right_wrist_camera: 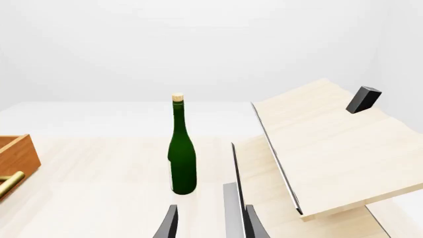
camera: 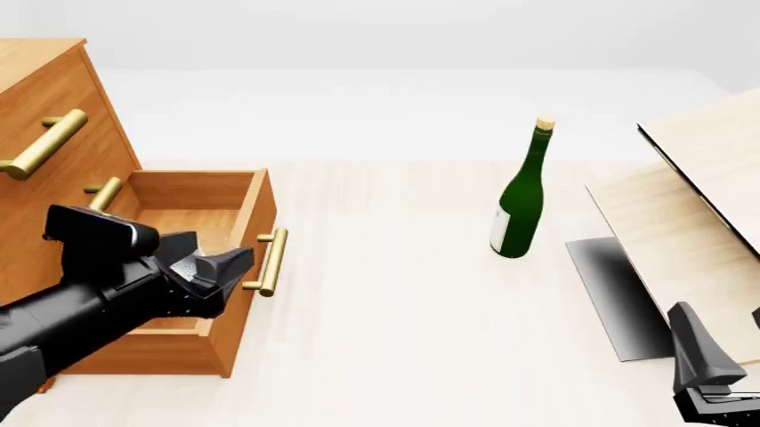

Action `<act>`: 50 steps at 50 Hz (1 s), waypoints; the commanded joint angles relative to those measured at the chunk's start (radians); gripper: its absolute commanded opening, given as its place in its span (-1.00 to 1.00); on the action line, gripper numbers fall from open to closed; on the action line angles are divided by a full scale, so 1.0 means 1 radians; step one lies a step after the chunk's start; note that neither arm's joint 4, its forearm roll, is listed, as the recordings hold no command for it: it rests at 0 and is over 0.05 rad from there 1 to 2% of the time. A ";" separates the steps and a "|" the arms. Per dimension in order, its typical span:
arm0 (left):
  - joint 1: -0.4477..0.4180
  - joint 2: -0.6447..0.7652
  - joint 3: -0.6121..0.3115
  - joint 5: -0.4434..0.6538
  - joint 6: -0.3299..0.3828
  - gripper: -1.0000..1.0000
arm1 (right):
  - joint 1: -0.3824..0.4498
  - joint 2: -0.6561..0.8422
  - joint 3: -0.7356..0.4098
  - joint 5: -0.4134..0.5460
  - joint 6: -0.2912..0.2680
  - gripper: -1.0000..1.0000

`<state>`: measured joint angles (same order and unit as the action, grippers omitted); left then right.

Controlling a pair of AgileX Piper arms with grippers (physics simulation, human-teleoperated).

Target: Put the bowl in the bottom drawer of the cabinet and close it.

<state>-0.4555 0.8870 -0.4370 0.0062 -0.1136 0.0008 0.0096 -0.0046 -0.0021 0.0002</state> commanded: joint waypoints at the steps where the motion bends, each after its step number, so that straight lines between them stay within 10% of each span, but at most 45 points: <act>1: -0.032 0.018 -0.007 -0.005 0.002 1.00 | 0.000 -0.001 0.000 0.000 0.000 1.00; 50: -0.188 0.280 0.002 -0.159 0.044 1.00 | 0.000 -0.001 0.000 0.000 0.000 1.00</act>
<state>-0.6198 1.0964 -0.4365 -0.1149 -0.0480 0.0008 0.0096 -0.0046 -0.0021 0.0002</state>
